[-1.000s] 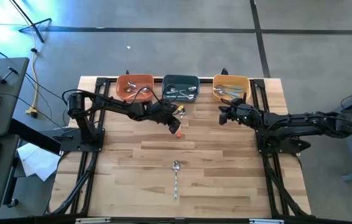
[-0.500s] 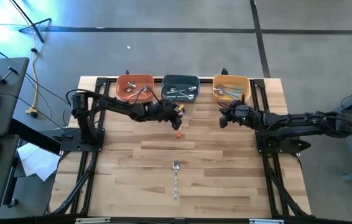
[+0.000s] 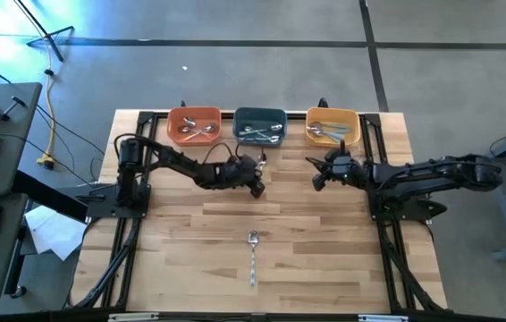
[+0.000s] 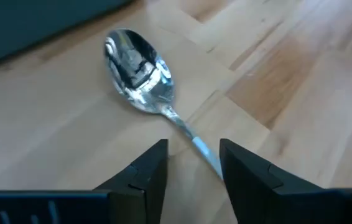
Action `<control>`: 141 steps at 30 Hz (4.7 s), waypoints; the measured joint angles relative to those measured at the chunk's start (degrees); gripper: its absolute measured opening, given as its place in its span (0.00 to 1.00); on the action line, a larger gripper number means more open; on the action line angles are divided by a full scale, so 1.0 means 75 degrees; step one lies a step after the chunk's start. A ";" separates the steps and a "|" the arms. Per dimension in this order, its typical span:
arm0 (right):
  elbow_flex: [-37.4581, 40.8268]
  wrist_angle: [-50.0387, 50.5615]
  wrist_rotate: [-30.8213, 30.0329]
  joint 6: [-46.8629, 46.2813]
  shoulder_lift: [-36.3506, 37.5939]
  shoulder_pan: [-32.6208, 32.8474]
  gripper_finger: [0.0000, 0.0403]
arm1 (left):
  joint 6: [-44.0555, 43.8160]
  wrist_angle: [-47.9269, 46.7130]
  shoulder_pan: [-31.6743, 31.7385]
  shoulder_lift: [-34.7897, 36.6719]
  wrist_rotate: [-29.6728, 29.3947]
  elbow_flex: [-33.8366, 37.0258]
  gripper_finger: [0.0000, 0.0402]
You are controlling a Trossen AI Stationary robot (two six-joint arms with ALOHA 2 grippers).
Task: Sort silverware by color (type)
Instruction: Put the orange spoon into the orange bin
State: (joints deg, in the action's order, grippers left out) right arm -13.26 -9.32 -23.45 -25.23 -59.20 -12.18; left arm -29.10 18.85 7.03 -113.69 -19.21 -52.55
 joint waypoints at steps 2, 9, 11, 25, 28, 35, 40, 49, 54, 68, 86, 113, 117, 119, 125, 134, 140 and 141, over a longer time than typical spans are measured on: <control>0.0001 -0.0010 -0.0012 0.0026 -0.0085 0.0155 0.00 | 0.0021 0.0000 -0.0151 -0.0011 -0.0644 0.0005 0.38; 0.0003 -0.0074 -0.0067 0.0391 -0.0164 0.0521 0.00 | -0.0646 -0.0029 -0.0054 -0.0011 -0.0966 0.0005 0.43; 0.0003 -0.0075 -0.0168 0.0423 -0.0164 0.0552 0.00 | -0.0567 -0.0031 0.0043 -0.0011 -0.0935 0.0005 0.41; 0.0003 -0.0360 -0.0229 0.0013 -0.0167 0.0865 0.00 | -0.0490 0.0235 0.0197 -0.0011 0.0190 0.0006 0.32; 0.0006 -0.0644 -0.0451 0.0108 -0.0167 0.0997 0.00 | -0.0509 0.0109 0.0197 -0.0011 0.0113 0.0005 0.32; 0.0006 -0.2078 -0.1278 0.1050 -0.0167 0.1076 0.00 | -0.0166 0.0556 0.0189 -0.0268 -0.0104 0.0003 0.32; 0.0006 -0.3265 -0.1277 0.2405 -0.0167 0.0884 0.00 | -0.0136 0.1468 0.0190 -0.0766 -0.0229 -0.0014 0.32; 0.0006 -0.4676 -0.1281 0.3371 -0.0167 0.0126 0.00 | 0.0026 0.1381 0.0192 -0.1011 -0.0183 -0.0038 0.31; 0.0006 -0.4610 -0.1188 0.3370 -0.0167 -0.0102 0.00 | 0.0798 0.1190 0.0127 -0.1002 0.0041 -0.0038 0.28; 0.0006 -0.3930 -0.1013 0.3361 -0.0169 -0.0019 0.00 | 0.2853 -0.0445 -0.0226 -0.0136 0.0574 0.0005 0.02; 0.0009 -0.3588 -0.1013 0.4417 -0.1047 -0.0277 0.00 | 0.3323 -0.2716 -0.0824 0.1316 -0.0103 0.0032 0.02; 0.0009 -0.3573 -0.0671 0.2841 -0.2271 0.0241 0.00 | 0.5638 -0.4280 -0.0788 0.1720 0.1054 0.0541 0.01; 0.0009 -0.3698 -0.0747 0.2700 -0.2268 0.0634 0.00 | 0.5702 -0.4449 -0.0870 0.2198 0.1229 0.0840 0.00; 0.0009 -0.3691 -0.0762 0.2368 -0.2268 0.0809 0.00 | 0.5738 -0.4591 -0.0899 0.2485 0.1318 0.0983 0.00; 0.0009 -0.3236 -0.1094 0.1055 -0.2268 0.1628 0.00 | 0.5397 -0.4937 -0.0884 0.3566 0.0388 0.1169 0.00; 0.0006 -0.2741 -0.2654 -0.1039 -0.2707 0.3518 0.00 | 0.4182 -0.6641 -0.0474 0.5004 -0.1924 0.1174 0.00; -0.0043 -0.3043 -0.3455 -0.2008 -0.3689 0.4216 0.00 | 0.4063 -0.6895 0.0786 0.5503 -0.2678 0.1174 0.00; -0.0128 -0.3032 -0.3437 -0.2067 -0.3779 0.4248 0.00 | 0.4191 -0.6845 0.1059 0.5543 -0.2681 0.1174 0.00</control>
State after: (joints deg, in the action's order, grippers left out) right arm -14.22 -32.06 -49.23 -40.74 -87.54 19.68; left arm 2.34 -32.49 14.98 -72.12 -39.31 -43.75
